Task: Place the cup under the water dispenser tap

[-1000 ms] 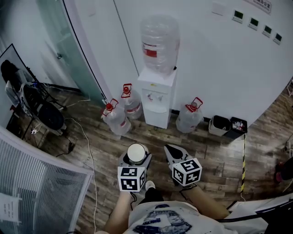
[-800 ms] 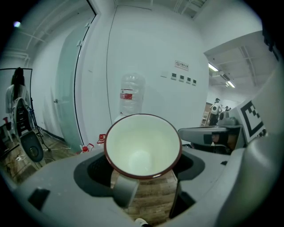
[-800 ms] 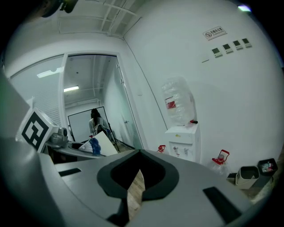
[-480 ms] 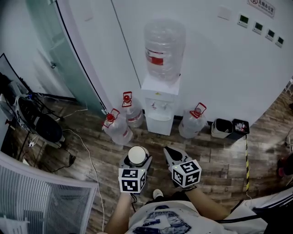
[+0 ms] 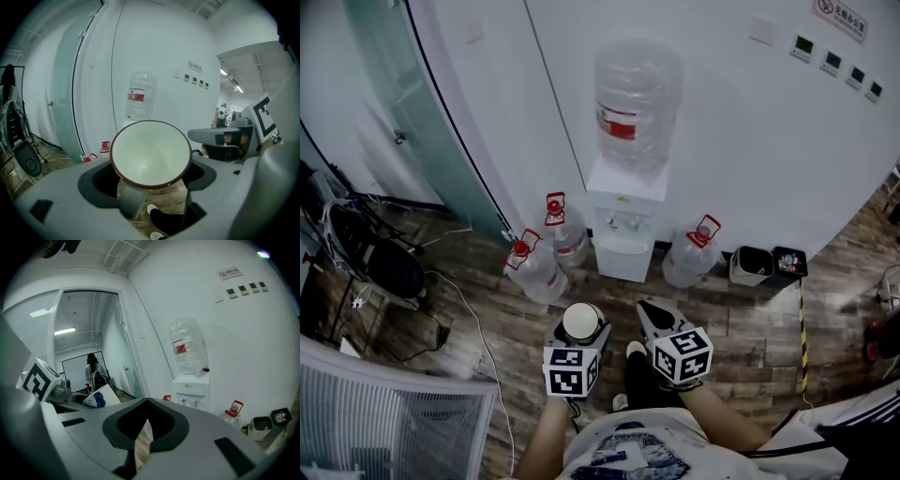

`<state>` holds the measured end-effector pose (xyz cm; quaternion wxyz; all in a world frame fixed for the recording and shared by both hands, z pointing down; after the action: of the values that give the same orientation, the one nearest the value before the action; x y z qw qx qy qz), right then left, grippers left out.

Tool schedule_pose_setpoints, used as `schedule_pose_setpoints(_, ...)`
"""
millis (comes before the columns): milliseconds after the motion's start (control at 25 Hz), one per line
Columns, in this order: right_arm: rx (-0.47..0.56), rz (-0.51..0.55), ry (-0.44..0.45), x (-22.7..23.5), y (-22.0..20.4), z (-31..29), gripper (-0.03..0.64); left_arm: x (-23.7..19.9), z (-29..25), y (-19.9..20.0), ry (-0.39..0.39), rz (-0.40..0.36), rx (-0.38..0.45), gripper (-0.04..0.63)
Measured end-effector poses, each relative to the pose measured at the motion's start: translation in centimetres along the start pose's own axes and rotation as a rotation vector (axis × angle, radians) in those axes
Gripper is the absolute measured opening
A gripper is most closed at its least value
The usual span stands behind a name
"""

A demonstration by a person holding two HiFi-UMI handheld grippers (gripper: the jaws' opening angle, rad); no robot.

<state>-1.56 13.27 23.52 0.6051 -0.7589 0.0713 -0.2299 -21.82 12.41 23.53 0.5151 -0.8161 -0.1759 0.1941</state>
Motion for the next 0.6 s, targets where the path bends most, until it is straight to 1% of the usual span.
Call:
schedule_pose_setpoints(360, -0.010, -0.009, -0.001, 3.4, 0.3, -5.3, 0.020, -2.5, -5.5, 1.7, 0.003, -0.014, -0.019, 0.430)
schedule_pose_setpoints(600, -0.046, -0.033, -0.018, 7.7, 0.2, -10.2, 0.020, -4.2, -11.7, 3.0, -0.003, -0.025, -0.050, 0.430)
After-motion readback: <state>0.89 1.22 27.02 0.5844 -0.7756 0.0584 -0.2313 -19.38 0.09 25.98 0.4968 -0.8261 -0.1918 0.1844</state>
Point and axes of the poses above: the fingertips, and each gripper's own axes: z backward along the fingers, x to its right, y out of its top, the point moved 10 cm from there along z, backward along the fingers, and after that the axes turned 9 degrees about x, right-handed, at the moved point
